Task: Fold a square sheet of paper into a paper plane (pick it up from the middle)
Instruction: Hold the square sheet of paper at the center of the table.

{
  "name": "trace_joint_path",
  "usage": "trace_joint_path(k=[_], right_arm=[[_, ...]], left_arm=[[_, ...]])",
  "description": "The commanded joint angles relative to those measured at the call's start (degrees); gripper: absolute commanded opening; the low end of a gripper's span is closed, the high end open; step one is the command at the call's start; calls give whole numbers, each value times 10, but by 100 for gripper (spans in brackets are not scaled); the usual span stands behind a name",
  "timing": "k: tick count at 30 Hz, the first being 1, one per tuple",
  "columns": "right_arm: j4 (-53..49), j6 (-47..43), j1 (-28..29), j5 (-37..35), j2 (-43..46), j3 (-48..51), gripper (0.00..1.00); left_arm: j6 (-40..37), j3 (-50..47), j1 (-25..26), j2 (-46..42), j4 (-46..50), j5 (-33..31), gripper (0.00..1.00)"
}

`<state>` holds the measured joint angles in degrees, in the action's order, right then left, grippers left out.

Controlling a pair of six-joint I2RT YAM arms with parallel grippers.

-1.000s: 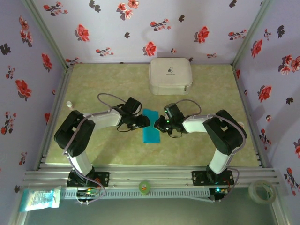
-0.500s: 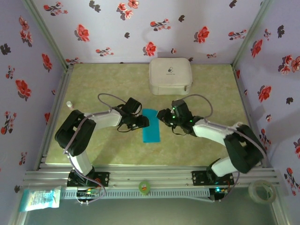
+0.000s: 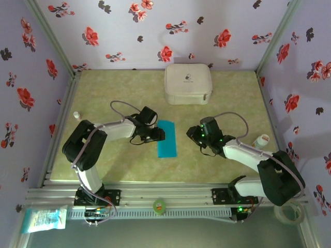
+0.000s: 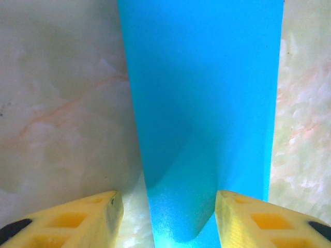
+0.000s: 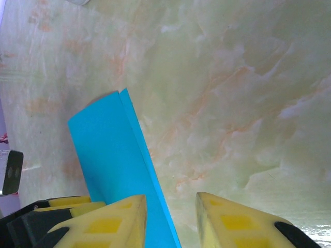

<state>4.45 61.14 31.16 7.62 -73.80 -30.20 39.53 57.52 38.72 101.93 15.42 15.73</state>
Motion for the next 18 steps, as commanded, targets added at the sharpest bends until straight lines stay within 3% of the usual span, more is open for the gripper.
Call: trace_joint_path(k=[1,11,18], right_arm=[[8,0,-1,1,-13,-5,31],[40,3,-1,55,-73,-21,31],[49,2,0,71,-93,-30,31]], left_arm=[[-29,8,-2,11,15,-9,51],[-3,-18,-2,-17,-9,-50,47],[5,-38,-2,-24,-39,-42,48]])
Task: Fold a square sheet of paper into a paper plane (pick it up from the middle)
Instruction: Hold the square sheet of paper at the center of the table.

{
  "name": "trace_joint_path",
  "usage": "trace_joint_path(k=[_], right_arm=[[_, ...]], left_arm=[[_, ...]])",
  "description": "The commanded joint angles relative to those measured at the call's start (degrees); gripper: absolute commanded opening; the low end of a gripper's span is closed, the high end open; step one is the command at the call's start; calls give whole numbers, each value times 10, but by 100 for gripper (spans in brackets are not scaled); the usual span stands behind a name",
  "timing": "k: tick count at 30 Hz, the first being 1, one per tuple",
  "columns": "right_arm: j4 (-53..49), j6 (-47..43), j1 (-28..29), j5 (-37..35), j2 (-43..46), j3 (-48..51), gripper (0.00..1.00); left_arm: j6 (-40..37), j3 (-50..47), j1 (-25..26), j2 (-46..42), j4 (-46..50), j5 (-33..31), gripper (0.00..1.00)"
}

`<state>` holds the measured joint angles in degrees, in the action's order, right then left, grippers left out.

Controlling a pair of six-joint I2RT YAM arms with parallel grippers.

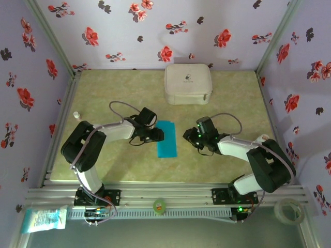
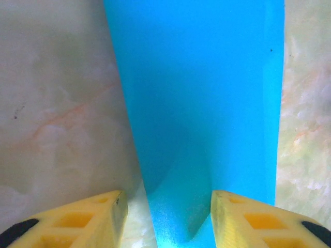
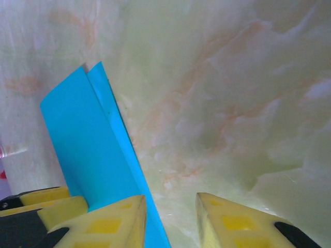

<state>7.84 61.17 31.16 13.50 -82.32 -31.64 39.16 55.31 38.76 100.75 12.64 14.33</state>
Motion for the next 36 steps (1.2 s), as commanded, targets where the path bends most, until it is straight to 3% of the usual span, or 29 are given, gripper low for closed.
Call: trace_joint_path(k=[1,8,36], right_arm=[[16,2,0,14,-9,-16,31],[17,2,0,17,-14,-16,31],[9,2,1,18,-18,-18,32]], left_arm=[[7,-18,-3,-14,-17,-25,49],[-19,-22,-4,-17,-40,3,54],[-69,35,0,55,42,25,58]])
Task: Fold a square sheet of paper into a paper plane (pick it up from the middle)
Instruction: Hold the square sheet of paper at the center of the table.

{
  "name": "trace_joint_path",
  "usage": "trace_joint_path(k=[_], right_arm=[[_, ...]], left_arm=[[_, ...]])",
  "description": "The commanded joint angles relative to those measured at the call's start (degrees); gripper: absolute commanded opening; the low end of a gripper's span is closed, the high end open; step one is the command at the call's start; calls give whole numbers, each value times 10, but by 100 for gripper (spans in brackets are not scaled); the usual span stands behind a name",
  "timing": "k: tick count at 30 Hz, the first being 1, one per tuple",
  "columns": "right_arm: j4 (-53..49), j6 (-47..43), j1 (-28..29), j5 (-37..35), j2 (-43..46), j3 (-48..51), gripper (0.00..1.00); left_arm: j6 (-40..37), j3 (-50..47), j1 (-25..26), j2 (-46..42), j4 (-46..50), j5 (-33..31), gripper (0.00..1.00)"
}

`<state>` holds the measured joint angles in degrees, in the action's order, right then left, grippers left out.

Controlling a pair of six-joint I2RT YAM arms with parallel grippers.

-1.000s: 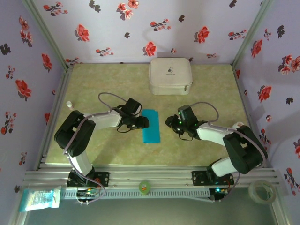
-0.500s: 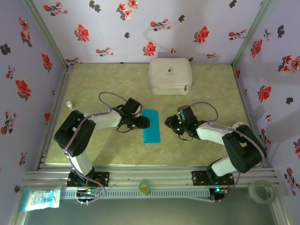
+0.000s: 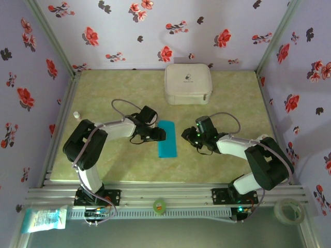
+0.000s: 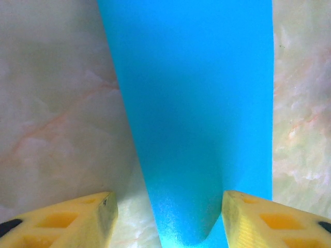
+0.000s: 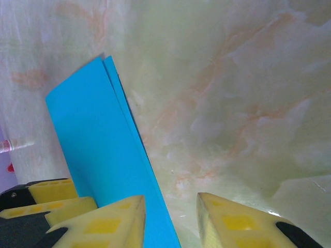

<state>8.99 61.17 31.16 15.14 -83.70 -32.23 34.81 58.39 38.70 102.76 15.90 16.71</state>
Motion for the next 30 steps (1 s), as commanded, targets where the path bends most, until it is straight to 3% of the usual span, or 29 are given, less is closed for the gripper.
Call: trace_joint_path(k=[1,21,30], right_arm=[[-3,1,1,1,-6,-12,32],[-13,1,4,-1,-4,-20,32],[-18,-1,7,-5,-3,-24,32]], left_arm=[[-29,7,0,37,15,2,58],[-34,30,7,69,66,-2,58],[-44,50,20,79,97,-37,58]])
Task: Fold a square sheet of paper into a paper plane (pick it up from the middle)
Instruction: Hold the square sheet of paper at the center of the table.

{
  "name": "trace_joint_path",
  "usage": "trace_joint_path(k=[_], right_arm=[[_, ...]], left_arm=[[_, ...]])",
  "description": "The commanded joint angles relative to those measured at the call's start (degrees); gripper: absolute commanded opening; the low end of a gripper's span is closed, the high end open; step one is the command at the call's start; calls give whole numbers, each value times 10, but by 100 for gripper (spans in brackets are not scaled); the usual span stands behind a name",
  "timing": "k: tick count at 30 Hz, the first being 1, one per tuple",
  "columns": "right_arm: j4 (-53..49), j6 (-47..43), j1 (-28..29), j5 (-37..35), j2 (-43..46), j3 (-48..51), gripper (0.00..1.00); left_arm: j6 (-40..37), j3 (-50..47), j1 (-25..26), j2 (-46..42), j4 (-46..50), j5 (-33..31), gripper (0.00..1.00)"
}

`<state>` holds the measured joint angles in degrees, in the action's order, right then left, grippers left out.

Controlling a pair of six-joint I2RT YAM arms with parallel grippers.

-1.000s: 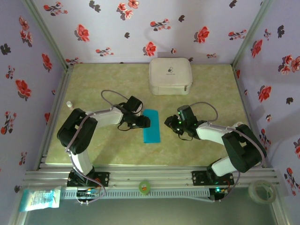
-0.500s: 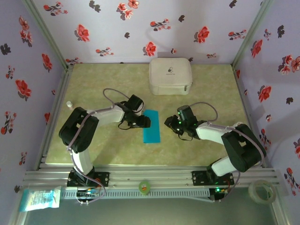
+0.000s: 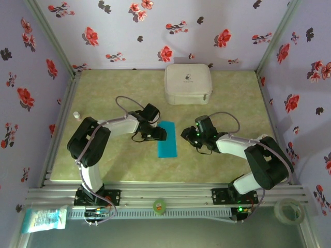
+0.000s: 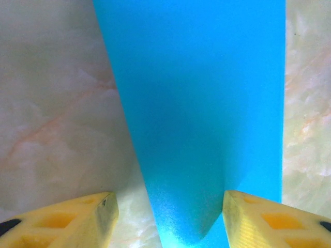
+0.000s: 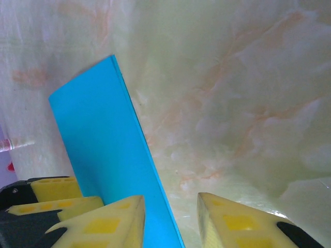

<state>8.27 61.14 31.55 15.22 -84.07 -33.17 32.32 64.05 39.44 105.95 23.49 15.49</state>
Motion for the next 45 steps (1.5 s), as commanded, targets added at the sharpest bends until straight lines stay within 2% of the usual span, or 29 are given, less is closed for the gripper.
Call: trace_joint_path(k=[1,12,22,45], right_arm=[[-12,-1,4,-6,1,-14,32],[-18,-4,5,-7,6,-15,32],[-19,-4,7,-9,7,-13,32],[-18,-6,8,-6,0,-17,32]], left_arm=[[-22,-5,14,47,21,-25,58],[-8,-3,20,51,27,-41,58],[37,2,20,61,25,-47,59],[-22,24,31,79,46,-43,59]])
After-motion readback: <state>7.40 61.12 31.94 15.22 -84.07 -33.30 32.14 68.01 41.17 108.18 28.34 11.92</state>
